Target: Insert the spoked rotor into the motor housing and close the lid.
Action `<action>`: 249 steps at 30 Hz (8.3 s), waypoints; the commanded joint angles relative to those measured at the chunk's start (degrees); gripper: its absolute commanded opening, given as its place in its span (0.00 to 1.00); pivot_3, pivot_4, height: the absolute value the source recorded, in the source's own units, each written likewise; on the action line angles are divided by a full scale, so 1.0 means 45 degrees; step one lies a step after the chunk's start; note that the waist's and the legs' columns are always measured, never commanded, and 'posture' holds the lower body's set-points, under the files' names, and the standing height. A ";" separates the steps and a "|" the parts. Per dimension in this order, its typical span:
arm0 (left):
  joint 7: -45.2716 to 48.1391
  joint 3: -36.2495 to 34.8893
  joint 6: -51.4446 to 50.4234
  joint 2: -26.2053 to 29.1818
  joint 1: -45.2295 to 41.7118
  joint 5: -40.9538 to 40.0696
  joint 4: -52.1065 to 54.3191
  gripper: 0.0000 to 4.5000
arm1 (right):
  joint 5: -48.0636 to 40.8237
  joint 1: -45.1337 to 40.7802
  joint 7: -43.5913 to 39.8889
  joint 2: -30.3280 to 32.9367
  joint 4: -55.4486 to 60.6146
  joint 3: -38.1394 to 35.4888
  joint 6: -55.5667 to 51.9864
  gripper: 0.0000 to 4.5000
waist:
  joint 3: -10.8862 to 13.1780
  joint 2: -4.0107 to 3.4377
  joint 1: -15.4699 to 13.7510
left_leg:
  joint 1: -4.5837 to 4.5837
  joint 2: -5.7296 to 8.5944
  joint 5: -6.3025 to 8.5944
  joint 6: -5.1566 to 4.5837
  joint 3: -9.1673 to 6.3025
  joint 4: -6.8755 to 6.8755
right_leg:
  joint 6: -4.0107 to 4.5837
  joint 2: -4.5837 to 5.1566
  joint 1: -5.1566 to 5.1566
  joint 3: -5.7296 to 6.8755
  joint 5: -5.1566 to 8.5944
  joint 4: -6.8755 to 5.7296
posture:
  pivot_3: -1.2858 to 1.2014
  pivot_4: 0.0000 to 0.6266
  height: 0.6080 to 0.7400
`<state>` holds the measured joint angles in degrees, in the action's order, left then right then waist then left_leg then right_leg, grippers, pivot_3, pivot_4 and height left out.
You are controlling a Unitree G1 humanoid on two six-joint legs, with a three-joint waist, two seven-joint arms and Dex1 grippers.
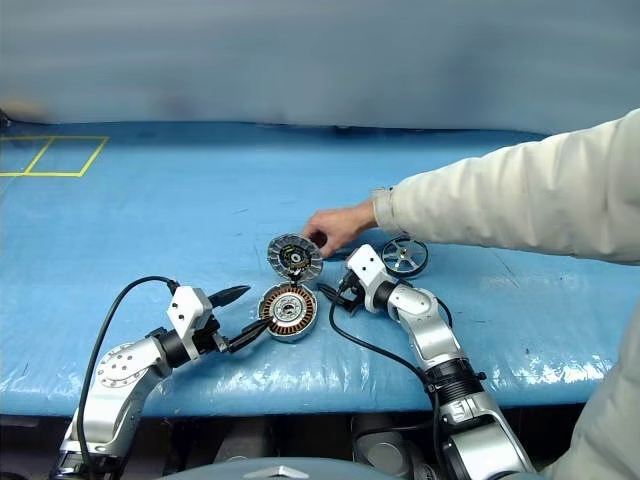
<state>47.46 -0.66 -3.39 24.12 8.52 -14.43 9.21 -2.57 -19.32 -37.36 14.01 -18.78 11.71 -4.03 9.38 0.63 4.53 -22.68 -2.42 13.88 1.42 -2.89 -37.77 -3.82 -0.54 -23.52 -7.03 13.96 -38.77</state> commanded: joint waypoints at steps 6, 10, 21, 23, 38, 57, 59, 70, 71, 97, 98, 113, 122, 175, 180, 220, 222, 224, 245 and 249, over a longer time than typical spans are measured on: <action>-0.0166 0.0083 0.0382 -0.0077 0.0004 -0.0204 0.0024 0.93 | 0.0130 -0.0256 0.0521 0.0321 0.0165 -0.0431 -0.0073 1.00 | 0.0000 0.0000 0.0001 | -0.0001 0.0000 0.0000 0.0000 0.0002 0.0004 | 0.0003 0.0001 -0.0002 -0.0001 0.0002 0.0005 | 0.52 0.24 1.00; -0.0214 0.0078 0.0477 -0.0071 -0.0007 -0.0229 -0.0054 0.93 | -0.0014 -0.0388 0.0472 0.0227 -0.0034 -0.0468 -0.0058 1.00 | 0.0000 0.0000 -0.0001 | -0.0001 0.0000 0.0000 0.0000 0.0002 0.0019 | 0.0005 -0.0001 -0.0007 -0.0001 0.0003 0.0009 | 0.52 0.24 1.00; -0.0597 0.0069 0.0640 -0.0125 0.0129 -0.0158 -0.0093 0.93 | 0.0306 -0.2003 0.0121 -0.0675 -0.2089 0.0090 0.0421 1.00 | 0.0002 0.0000 0.0081 | 0.0001 -0.0002 0.0000 0.0000 0.0004 0.0052 | 0.0008 -0.0002 -0.0018 -0.0001 0.0005 0.0016 | 0.52 0.24 1.00; -0.0666 0.0083 0.0665 -0.0138 0.0194 -0.0143 -0.0074 0.93 | 0.0282 -0.2196 -0.0050 -0.0836 -0.2378 0.0140 0.0412 1.00 | 0.0002 0.0000 0.0080 | 0.0001 -0.0002 0.0000 0.0000 0.0003 0.0062 | -0.0001 -0.0001 -0.0020 0.0000 -0.0001 0.0019 | 0.52 0.24 1.00; -0.1146 0.0146 0.0765 -0.0044 0.0371 0.0062 -0.0088 0.93 | 0.0300 -0.2543 0.0231 -0.1009 -0.3727 -0.0330 -0.0194 0.42 | -0.0001 0.0000 0.0104 | 0.0023 -0.0004 -0.0001 0.0002 0.0002 0.0081 | 0.0021 -0.0002 -0.0010 0.0001 0.0012 0.0020 | 0.52 0.24 1.00; -0.0736 0.0209 0.0715 0.0074 -0.0018 -0.0255 -0.0323 0.93 | -0.0476 0.1707 -0.0014 0.0987 0.2547 -0.0883 -0.1404 0.29 | -0.0004 0.0004 -0.0018 | 0.0020 -0.0003 0.0000 0.0003 0.0005 0.0122 | 0.0034 0.0003 -0.0008 0.0001 0.0024 0.0081 | 0.52 0.24 1.00; -0.0668 0.0256 0.0712 0.0090 -0.0126 -0.0260 -0.0403 0.93 | -0.0419 0.1859 0.0015 0.1059 0.2783 -0.0785 -0.1338 0.29 | -0.0004 0.0004 -0.0020 | 0.0019 -0.0005 0.0000 0.0003 0.0005 0.0130 | 0.0034 0.0003 -0.0007 0.0002 0.0023 0.0096 | 0.52 0.24 1.00; -0.0453 0.0183 0.0660 0.0159 -0.0206 -0.0428 -0.0486 0.93 | -0.0928 0.1401 -0.0376 0.0504 0.2557 -0.0614 -0.1272 0.29 | 0.0001 0.0005 -0.0018 | -0.0004 -0.0008 0.0001 0.0004 0.0008 0.0169 | 0.0016 0.0005 -0.0010 0.0003 0.0012 0.0165 | 0.52 0.24 1.00; -0.0460 0.0177 0.0659 0.0167 -0.0214 -0.0423 -0.0501 0.93 | -0.0915 0.1178 -0.0393 0.0379 0.2283 -0.0590 -0.1214 0.33 | 0.0003 0.0008 -0.0008 | -0.0004 -0.0008 0.0001 0.0004 0.0009 0.0167 | 0.0014 0.0005 -0.0010 0.0002 0.0010 0.0166 | 0.52 0.24 1.00; -0.2036 0.1354 0.0747 -0.0172 0.1061 0.0825 0.1709 0.93 | -0.0697 -0.0871 -0.1419 0.0319 0.0140 -0.0239 -0.1509 0.86 | 0.0006 0.0005 -0.0026 | -0.0017 -0.0013 0.0004 0.0007 0.0011 0.0164 | -0.0049 0.0004 -0.0012 0.0003 -0.0032 0.0182 | 0.52 0.24 1.00; -0.2066 0.1346 0.0772 -0.0160 0.1072 0.0818 0.1660 0.93 | -0.0671 -0.0986 -0.1382 0.0232 -0.0038 -0.0232 -0.1463 0.86 | 0.0006 0.0006 -0.0013 | -0.0014 -0.0013 0.0004 0.0007 0.0011 0.0163 | -0.0050 0.0003 -0.0013 0.0003 -0.0032 0.0179 | 0.52 0.24 1.00; -0.2128 0.1048 0.0728 0.0317 0.0853 0.0738 0.1598 0.93 | -0.0019 -0.3307 -0.0987 -0.1368 -0.4415 -0.0225 0.0544 0.86 | 0.0007 0.0004 0.0081 | -0.0006 -0.0013 0.0003 0.0007 0.0017 0.0158 | -0.0055 0.0005 -0.0007 0.0001 -0.0049 0.0175 | 0.52 0.24 1.00; -0.2258 0.1114 0.0680 0.0334 0.1003 0.0789 0.1751 0.93 | 0.0325 -0.3976 -0.0526 -0.1579 -0.6102 -0.0323 0.0981 0.72 | 0.0005 0.0003 0.0111 | 0.0006 -0.0013 0.0003 0.0008 0.0017 0.0154 | -0.0051 0.0005 0.0002 0.0001 -0.0052 0.0169 | 0.52 0.24 1.00; 0.0183 0.0571 0.4190 0.0296 0.1919 -0.0613 0.0151 0.93 | -0.1625 0.2022 -0.2042 0.1158 0.7155 0.1961 -0.3523 0.14 | 0.0015 0.0026 -0.0133 | -0.0021 -0.0017 0.0004 0.0010 0.0032 0.0155 | 0.0019 0.0013 -0.0027 0.0000 -0.0002 0.0190 | 0.52 0.24 1.00; 0.0210 0.0609 0.4255 0.0295 0.1948 -0.0499 0.0056 0.93 | -0.1510 0.1747 -0.2104 0.0924 0.6550 0.2329 -0.3243 0.14 | 0.0016 0.0026 -0.0127 | -0.0023 -0.0018 0.0005 0.0010 0.0030 0.0156 | 0.0020 0.0012 -0.0028 0.0002 -0.0002 0.0190 | 0.52 0.24 1.00; 0.0047 0.0704 0.4604 0.0154 0.1914 -0.0298 -0.0733 0.93 | -0.2240 0.1494 -0.1931 -0.0212 0.5790 0.1893 -0.3208 0.34 | 0.0016 0.0026 -0.0123 | -0.0020 -0.0020 0.0004 0.0010 0.0029 0.0154 | 0.0018 0.0010 -0.0026 0.0003 -0.0004 0.0183 | 0.52 0.24 1.00; 0.0033 0.0707 0.4621 0.0138 0.1903 -0.0288 -0.0761 0.93 | -0.2308 0.1454 -0.1935 -0.0257 0.5738 0.1866 -0.3267 0.22 | 0.0016 0.0026 -0.0123 | -0.0021 -0.0020 0.0005 0.0010 0.0030 0.0154 | 0.0018 0.0010 -0.0026 0.0003 -0.0003 0.0183 | 0.52 0.24 1.00; 0.0018 0.0703 0.4635 0.0133 0.1888 -0.0269 -0.0792 0.93 | -0.2205 0.1404 -0.1900 -0.0237 0.5623 0.1954 -0.3230 0.07 | 0.0016 0.0026 -0.0124 | -0.0021 -0.0020 0.0004 0.0010 0.0030 0.0154 | 0.0017 0.0011 -0.0026 0.0002 -0.0004 0.0183 | 0.52 0.24 1.00; -0.0032 0.0693 0.4817 0.0134 0.1900 -0.0137 -0.1066 0.93 | -0.0127 0.0960 -0.1957 0.0728 0.6152 0.3576 -0.3086 0.00 | 0.0012 0.0031 -0.0115 | -0.0011 -0.0020 0.0004 0.0010 0.0030 0.0152 | 0.0017 0.0009 -0.0022 0.0003 -0.0004 0.0177 | 0.52 0.24 1.00; -0.0005 0.0694 0.4799 0.0132 0.1894 -0.0123 -0.1096 0.93 | 0.0197 0.0832 -0.1748 0.0933 0.6601 0.3529 -0.2945 0.00 | 0.0012 0.0031 -0.0125 | -0.0012 -0.0019 0.0004 0.0010 0.0031 0.0151 | 0.0017 0.0012 -0.0022 0.0003 -0.0004 0.0178 | 0.52 0.24 1.00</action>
<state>47.54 2.46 16.85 24.87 17.07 -15.01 4.43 -2.04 -14.90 -45.74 18.15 8.06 28.17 -17.82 9.44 0.77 3.97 -22.74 -2.51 13.89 1.46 -2.75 -37.09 -3.74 -0.49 -23.62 -7.01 13.95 -37.97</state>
